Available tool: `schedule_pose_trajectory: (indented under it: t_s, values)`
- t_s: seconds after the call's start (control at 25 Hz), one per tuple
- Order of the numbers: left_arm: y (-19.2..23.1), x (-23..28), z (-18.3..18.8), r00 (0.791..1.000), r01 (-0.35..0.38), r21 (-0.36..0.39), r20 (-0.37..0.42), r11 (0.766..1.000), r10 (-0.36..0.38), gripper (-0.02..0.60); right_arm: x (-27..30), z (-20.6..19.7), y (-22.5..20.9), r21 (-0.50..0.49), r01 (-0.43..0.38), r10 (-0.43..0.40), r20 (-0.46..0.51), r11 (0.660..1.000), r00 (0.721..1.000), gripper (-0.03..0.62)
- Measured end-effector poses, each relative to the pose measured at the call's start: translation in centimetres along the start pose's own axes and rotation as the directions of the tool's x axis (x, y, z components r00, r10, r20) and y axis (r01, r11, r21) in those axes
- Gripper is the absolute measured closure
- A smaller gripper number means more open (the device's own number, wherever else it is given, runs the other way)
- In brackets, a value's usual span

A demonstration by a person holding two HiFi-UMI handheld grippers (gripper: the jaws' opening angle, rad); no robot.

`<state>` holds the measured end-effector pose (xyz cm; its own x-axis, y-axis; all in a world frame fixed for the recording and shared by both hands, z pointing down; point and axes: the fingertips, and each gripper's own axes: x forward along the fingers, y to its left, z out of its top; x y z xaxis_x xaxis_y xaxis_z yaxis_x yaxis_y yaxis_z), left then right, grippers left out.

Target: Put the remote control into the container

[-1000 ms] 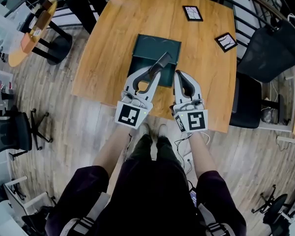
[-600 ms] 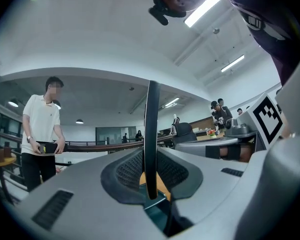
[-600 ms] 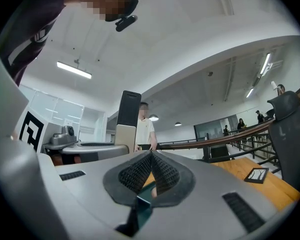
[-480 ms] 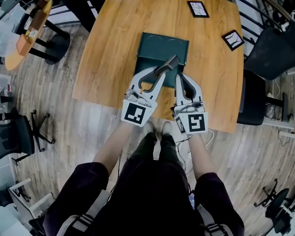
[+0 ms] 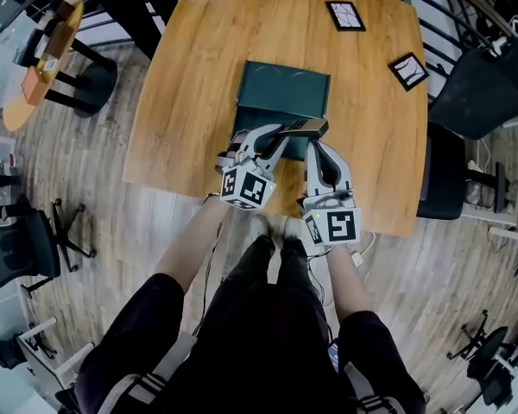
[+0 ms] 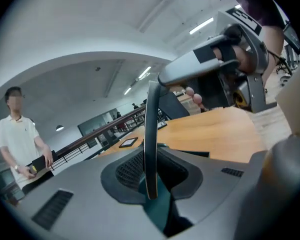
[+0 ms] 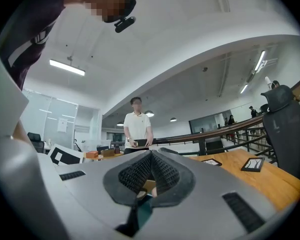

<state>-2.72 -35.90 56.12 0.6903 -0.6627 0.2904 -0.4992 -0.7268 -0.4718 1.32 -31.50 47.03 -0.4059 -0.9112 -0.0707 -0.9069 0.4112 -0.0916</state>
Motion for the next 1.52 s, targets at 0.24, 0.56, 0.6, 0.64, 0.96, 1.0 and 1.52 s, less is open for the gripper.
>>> schedule_pose_trajectory:
  t_s: [0.24,0.56,0.6,0.64,0.96,1.0,1.52]
  values:
    - [-0.7,2.7,-4.1,0.979,0.100,0.163,-0.190,0.981,-0.068,0.506,-0.4,-1.0,-1.6,0.013,0.048,-0.048,-0.011,0.999,0.999,0.576]
    - [-3.1,4.9,-9.2,0.869,0.330,0.184,-0.442,0.926,-0.222,0.506,-0.7,-1.6,-3.5,0.023,0.094,-0.093,-0.015,0.995,0.996,0.576]
    - [-3.4,5.0,-9.8,0.847,0.359,0.186,-0.476,0.915,-0.236,0.506,-0.7,-1.7,-3.6,0.024,0.098,-0.098,-0.015,0.995,0.995,0.576]
    - [-3.6,5.1,-10.4,0.828,0.382,0.183,-0.502,0.906,-0.248,0.506,-0.8,-1.7,-3.8,0.024,0.104,-0.103,-0.016,0.994,0.995,0.576]
    - [-3.2,5.7,-11.5,0.777,0.414,0.149,-0.572,0.898,-0.264,0.505,-1.0,-1.7,-5.2,0.028,0.139,-0.138,-0.017,0.990,0.990,0.576]
    - [-3.2,5.6,-11.6,0.774,0.415,0.138,-0.573,0.899,-0.269,0.504,-1.0,-1.7,-5.3,0.028,0.140,-0.140,-0.017,0.990,0.990,0.576]
    - [-1.2,3.5,-5.9,0.907,0.241,-0.109,-0.328,0.964,-0.264,0.416,-1.0,-1.2,-4.5,0.023,0.109,-0.108,-0.019,0.994,0.994,0.576]
